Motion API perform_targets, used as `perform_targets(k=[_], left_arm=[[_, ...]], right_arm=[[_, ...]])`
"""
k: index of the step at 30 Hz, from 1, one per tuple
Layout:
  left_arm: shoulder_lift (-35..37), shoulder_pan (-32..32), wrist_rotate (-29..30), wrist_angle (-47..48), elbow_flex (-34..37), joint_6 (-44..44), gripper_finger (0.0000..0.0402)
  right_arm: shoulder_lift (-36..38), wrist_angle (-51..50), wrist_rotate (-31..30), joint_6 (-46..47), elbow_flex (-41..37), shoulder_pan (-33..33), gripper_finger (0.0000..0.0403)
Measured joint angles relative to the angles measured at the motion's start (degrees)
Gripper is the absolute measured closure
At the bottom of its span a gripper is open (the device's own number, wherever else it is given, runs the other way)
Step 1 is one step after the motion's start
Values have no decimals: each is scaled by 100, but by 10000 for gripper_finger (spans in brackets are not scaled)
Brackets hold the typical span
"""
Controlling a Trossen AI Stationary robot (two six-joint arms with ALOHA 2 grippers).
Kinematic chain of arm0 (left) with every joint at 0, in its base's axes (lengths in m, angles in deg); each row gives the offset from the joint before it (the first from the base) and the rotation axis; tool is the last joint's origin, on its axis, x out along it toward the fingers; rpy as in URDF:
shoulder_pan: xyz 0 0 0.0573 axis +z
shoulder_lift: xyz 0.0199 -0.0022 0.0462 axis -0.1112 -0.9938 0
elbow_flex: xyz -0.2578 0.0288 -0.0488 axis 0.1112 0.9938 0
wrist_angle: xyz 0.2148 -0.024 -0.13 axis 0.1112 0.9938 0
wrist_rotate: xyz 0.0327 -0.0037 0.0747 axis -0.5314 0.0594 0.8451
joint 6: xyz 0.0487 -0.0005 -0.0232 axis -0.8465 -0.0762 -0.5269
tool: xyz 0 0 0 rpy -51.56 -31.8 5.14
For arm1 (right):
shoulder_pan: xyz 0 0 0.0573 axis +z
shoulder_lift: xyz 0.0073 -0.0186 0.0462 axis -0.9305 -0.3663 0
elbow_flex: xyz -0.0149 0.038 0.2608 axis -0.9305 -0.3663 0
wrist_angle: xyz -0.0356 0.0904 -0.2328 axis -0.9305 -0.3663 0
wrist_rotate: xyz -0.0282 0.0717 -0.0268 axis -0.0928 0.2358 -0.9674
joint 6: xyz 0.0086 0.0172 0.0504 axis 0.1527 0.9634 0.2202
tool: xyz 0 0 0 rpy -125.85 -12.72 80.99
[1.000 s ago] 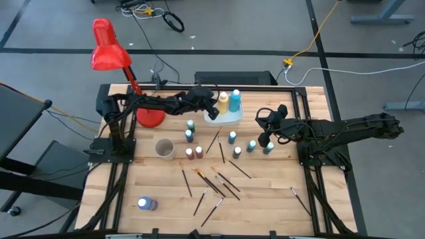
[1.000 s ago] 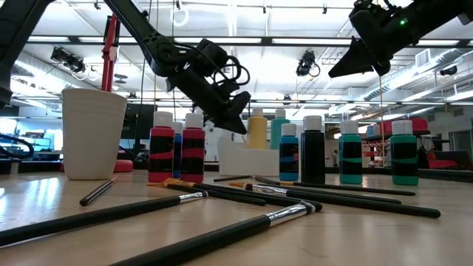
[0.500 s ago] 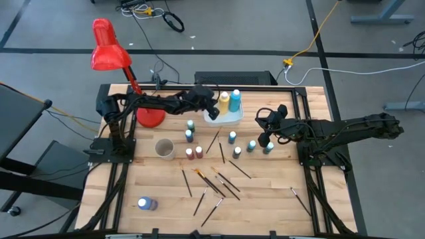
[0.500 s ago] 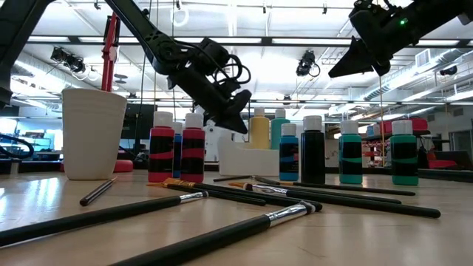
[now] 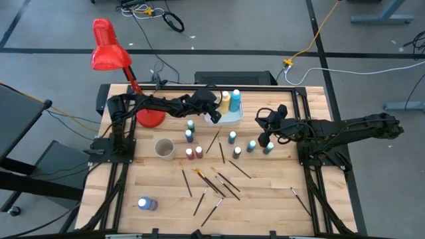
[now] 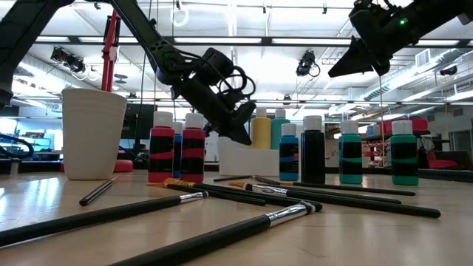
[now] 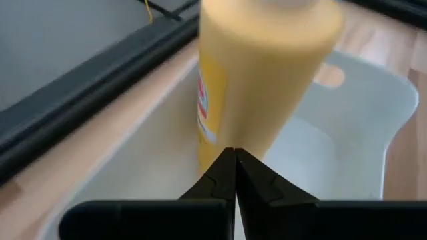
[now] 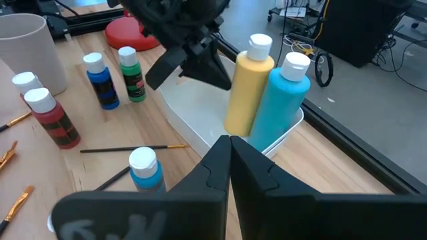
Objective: Pick & Place Paint Supplies
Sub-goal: Put the large yellow paint bottle into the white bin
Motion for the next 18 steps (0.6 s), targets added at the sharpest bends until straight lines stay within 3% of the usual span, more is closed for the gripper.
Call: perform_targets(k=[6,12,18], left_arm=[[1,42,-100,-255,0,-88,384],[6,84,-89,-223,0,-45,396],[387,32,-305,180,2,-85,379]], right_arm=[[0,0,-2,-90,0,0,389],[0,0,0,-79,0,0,389],[0,-2,3,-74,0,0,389]])
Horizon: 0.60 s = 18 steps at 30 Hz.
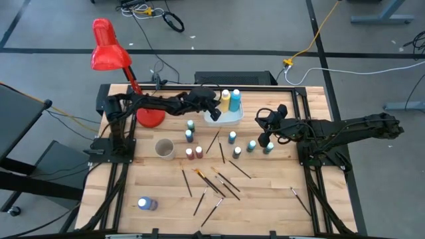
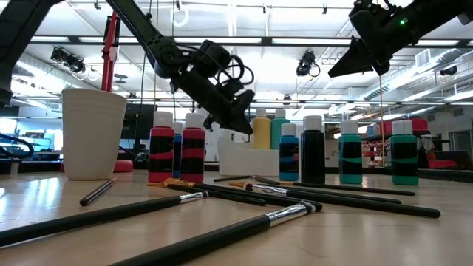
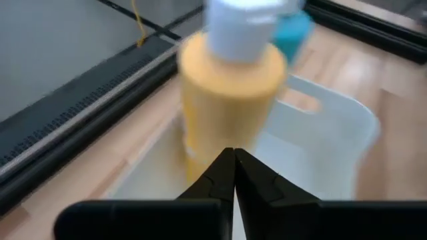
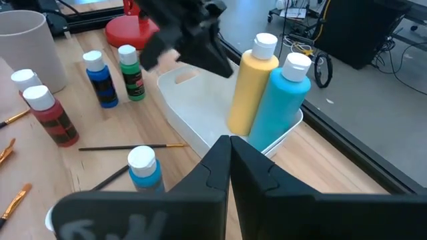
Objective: Pick & Place Paint Supplies
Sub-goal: Put the large yellow paint bottle into the white bin, then put the large blue paint bottle into the white bin
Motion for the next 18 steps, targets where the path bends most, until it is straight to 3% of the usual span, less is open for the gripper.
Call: perform_targets(k=[9,18], left_arm=[[1479,-146,-556,1428,2,-341,349],[3542,-823,-501,2813,2,-892,315]], right_arm=[[0,43,491,2,0,2,389],[0,176,491,2,0,2,389]])
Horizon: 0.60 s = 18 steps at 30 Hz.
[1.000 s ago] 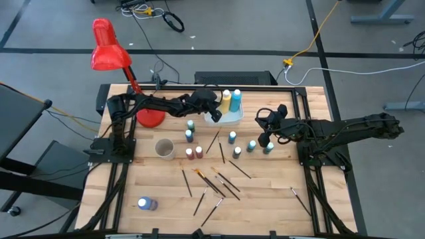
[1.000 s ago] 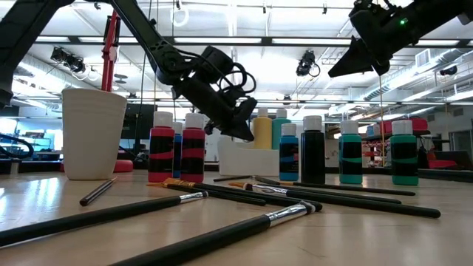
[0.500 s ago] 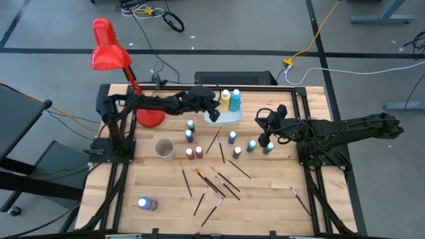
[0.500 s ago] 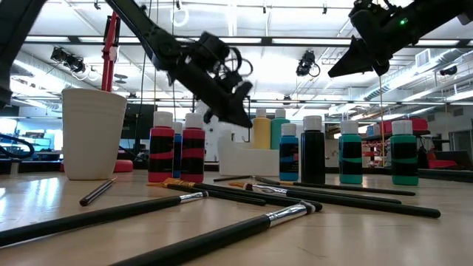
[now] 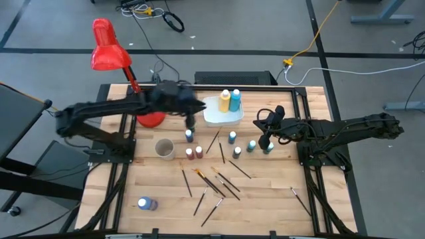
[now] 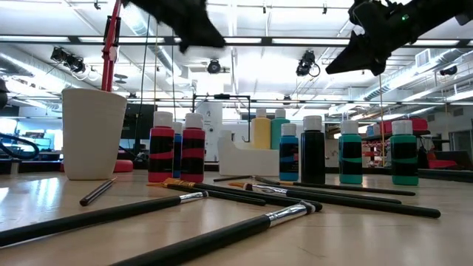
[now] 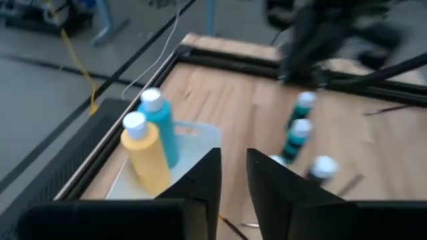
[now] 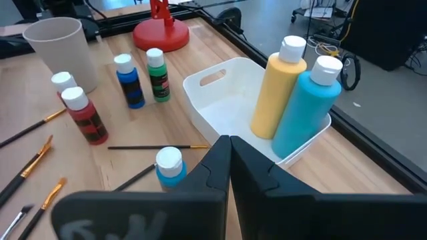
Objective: Pick & Place Paint Supplies
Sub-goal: Put the large blue paint bottle into the white bin
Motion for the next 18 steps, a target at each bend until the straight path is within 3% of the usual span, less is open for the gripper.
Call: perform_targets(k=[10,18], left_arm=[[1533,-1315,-100,1292,0,-606,264],[2148,-2554,-665,1274,804,6,279]], right_arm=[[-4,21,2,0,0,0,389],[-99,40,80,13,2,-2,389]])
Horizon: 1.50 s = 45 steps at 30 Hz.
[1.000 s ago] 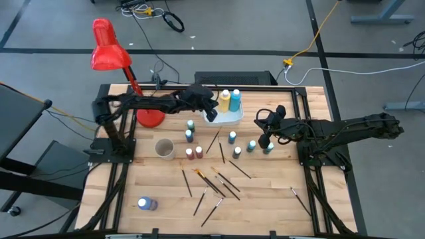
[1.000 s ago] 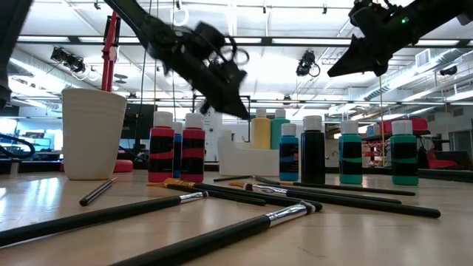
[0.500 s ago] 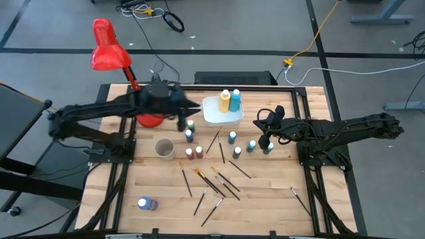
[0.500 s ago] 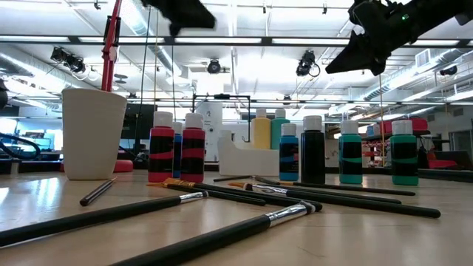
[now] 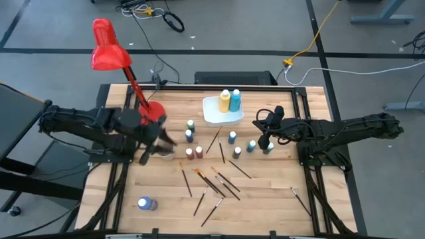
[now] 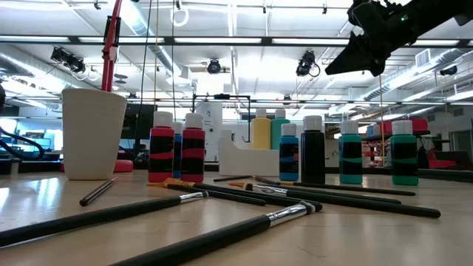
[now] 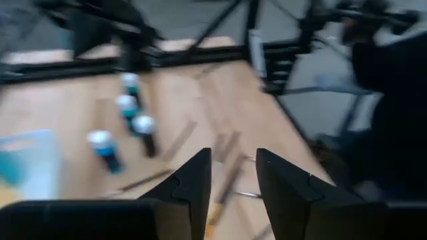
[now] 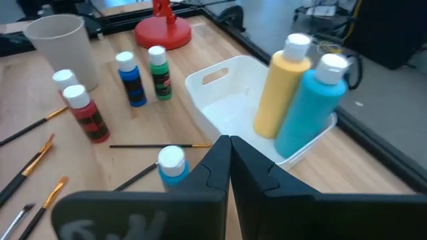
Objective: Pick & Place Paint Supplies
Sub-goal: Put the large blue paint bottle into the white bin
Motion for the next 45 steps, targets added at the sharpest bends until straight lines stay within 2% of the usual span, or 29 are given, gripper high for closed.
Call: perform_targets(k=[3,6,11,13,23,32,41,45], left_arm=[[190,-403,-5,-533,526,402,287],[308,-725,-215,-974,931,138,291],[506,-1252,-1104,-1941,1552,-722,291],[635,-1452,-1429,-1938,1773,-839,291],[835,-2243,-1491,-2287,2653,-1065,291],[802,-2484,-1520,-2824,2829,-1224,292],[769,-2481,-1438,-3066,2824,-386,285],[615,-2483,-1554,-3063,2824,-494,265]], right_arm=[[-95,30,25,9,0,2,389],[-180,99,19,-8,0,1,389],[-286,141,26,-11,-1,1,389],[-339,209,27,-5,-2,2,389],[-515,489,23,241,0,1,389],[-513,699,23,99,0,0,389],[-513,710,23,97,0,1,389],[-513,712,23,95,0,2,389]])
